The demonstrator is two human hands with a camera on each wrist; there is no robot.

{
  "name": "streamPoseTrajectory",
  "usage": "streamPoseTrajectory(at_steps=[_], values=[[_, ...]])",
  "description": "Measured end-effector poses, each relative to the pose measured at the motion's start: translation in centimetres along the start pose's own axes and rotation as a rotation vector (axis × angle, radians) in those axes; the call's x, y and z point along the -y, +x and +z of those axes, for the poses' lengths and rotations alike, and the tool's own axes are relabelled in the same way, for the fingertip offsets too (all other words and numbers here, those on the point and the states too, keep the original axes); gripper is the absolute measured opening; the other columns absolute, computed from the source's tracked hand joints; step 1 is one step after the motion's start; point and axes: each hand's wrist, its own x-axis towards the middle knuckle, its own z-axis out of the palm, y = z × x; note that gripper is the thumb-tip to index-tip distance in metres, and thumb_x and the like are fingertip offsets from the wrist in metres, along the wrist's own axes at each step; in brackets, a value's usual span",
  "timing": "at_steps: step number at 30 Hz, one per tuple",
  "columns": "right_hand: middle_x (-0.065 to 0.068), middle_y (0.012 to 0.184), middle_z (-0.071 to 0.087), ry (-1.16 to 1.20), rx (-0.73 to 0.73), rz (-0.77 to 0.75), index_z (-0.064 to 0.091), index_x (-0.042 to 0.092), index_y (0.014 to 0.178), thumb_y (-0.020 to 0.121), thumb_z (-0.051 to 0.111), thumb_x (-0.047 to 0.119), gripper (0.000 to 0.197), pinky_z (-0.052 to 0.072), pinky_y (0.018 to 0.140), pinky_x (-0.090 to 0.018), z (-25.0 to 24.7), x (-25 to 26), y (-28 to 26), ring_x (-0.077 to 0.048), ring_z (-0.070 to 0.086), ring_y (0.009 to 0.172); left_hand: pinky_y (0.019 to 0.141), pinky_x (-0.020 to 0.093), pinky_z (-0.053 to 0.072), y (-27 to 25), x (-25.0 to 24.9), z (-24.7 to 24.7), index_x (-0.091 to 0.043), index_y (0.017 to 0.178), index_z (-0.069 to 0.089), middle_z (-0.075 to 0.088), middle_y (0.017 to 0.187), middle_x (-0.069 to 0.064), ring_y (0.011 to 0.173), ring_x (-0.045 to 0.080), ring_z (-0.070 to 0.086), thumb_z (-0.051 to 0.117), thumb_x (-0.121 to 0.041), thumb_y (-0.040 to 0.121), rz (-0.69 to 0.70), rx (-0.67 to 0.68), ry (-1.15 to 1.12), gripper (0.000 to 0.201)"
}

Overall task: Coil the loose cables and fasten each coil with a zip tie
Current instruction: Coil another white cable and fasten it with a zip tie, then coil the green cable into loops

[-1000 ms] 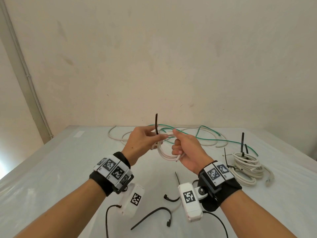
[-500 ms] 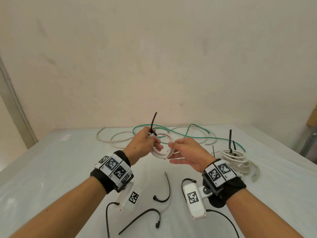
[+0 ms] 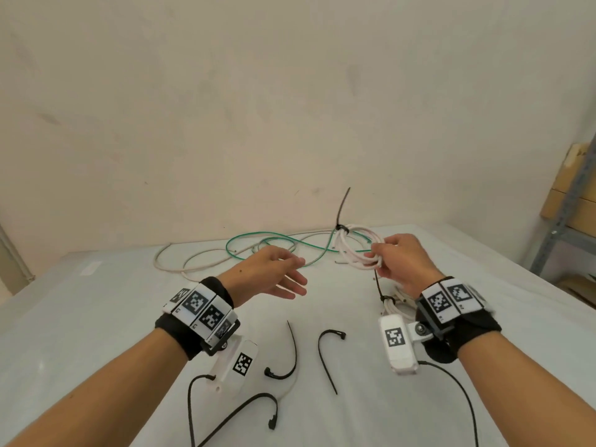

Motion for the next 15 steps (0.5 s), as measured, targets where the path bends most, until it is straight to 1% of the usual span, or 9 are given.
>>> streamPoseTrajectory(at_steps=[2,3,5,6,8,9,10,12,15], values=[[-0.026,0.090,0.075,-0.197,-0.139,0.005,0.071,-0.005,0.087,0.091,0.063,0.007,0.015,0.061,0.071,-0.040,-2.8,-0.8,1.8,-0.033,0.071,0.074,0.092,0.046,0.061,0.1,0.1,0.3,0.001,0.120,0.064,0.076,0.108,0.021,0.096,0.031,0.077,0.057,-0.022,0.106,0.007,0.019,0.031,0.028],[-0.027,0.089,0.075,-0.291,-0.191,0.024,0.071,-0.008,0.088,0.088,0.062,0.009,0.019,0.062,0.073,-0.043,-4.0,-1.2,2.5,-0.037,0.072,0.076,0.091,0.046,0.062,0.2,0.1,0.5,0.002,0.119,0.065,0.076,0.107,0.021,0.096,0.032,0.077,0.057,-0.020,0.106,0.012,0.027,0.041,0.027],[-0.028,0.096,0.073,-0.454,-0.257,0.082,0.068,-0.010,0.089,0.088,0.059,0.008,0.020,0.054,0.067,-0.037,-5.7,-1.9,2.9,-0.040,0.069,0.087,0.092,0.046,0.062,0.3,0.1,0.8,0.003,0.117,0.067,0.076,0.107,0.022,0.097,0.032,0.077,0.055,-0.018,0.106,0.024,0.042,0.055,0.027],[-0.029,0.102,0.071,-0.518,-0.281,0.100,0.064,-0.007,0.084,0.089,0.059,0.007,0.016,0.048,0.068,-0.035,-6.2,-2.3,3.0,-0.040,0.067,0.093,0.092,0.046,0.061,0.4,0.0,1.0,0.003,0.116,0.067,0.076,0.107,0.022,0.097,0.032,0.077,0.054,-0.018,0.106,0.029,0.050,0.059,0.027],[-0.032,0.112,0.067,-0.604,-0.305,0.115,0.054,-0.001,0.075,0.092,0.058,0.005,0.019,0.048,0.076,-0.039,-6.7,-3.2,3.4,-0.045,0.063,0.105,0.092,0.045,0.062,0.6,-0.1,1.3,0.002,0.116,0.068,0.076,0.108,0.022,0.098,0.033,0.077,0.053,-0.018,0.107,0.038,0.062,0.058,0.027],[-0.033,0.117,0.064,-0.635,-0.319,0.128,0.055,-0.002,0.078,0.093,0.058,0.005,0.017,0.049,0.082,-0.042,-6.7,-3.5,3.6,-0.047,0.062,0.109,0.091,0.045,0.062,0.7,-0.1,1.4,0.002,0.116,0.068,0.076,0.108,0.022,0.098,0.033,0.077,0.053,-0.018,0.106,0.041,0.064,0.057,0.027],[-0.033,0.122,0.062,-0.667,-0.328,0.133,0.059,-0.004,0.088,0.095,0.058,0.005,0.012,0.050,0.087,-0.043,-6.6,-3.8,3.5,-0.048,0.061,0.112,0.091,0.045,0.062,0.7,-0.1,1.5,0.002,0.116,0.069,0.076,0.107,0.022,0.098,0.033,0.077,0.053,-0.017,0.106,0.043,0.066,0.058,0.027],[-0.031,0.129,0.058,-0.729,-0.328,0.131,0.063,-0.006,0.111,0.097,0.057,0.008,0.022,0.050,0.091,-0.043,-6.5,-4.5,3.8,-0.048,0.060,0.115,0.091,0.045,0.062,0.7,-0.2,1.5,0.002,0.115,0.069,0.076,0.107,0.021,0.099,0.033,0.076,0.053,-0.017,0.106,0.045,0.068,0.062,0.026],[-0.028,0.126,0.061,-0.796,-0.288,0.144,0.064,-0.003,0.114,0.095,0.055,0.011,0.025,0.050,0.088,-0.041,-6.6,-4.9,3.5,-0.046,0.061,0.112,0.091,0.045,0.062,0.4,0.1,1.3,0.002,0.114,0.070,0.076,0.107,0.021,0.099,0.033,0.076,0.053,-0.017,0.106,0.036,0.065,0.063,0.026]])
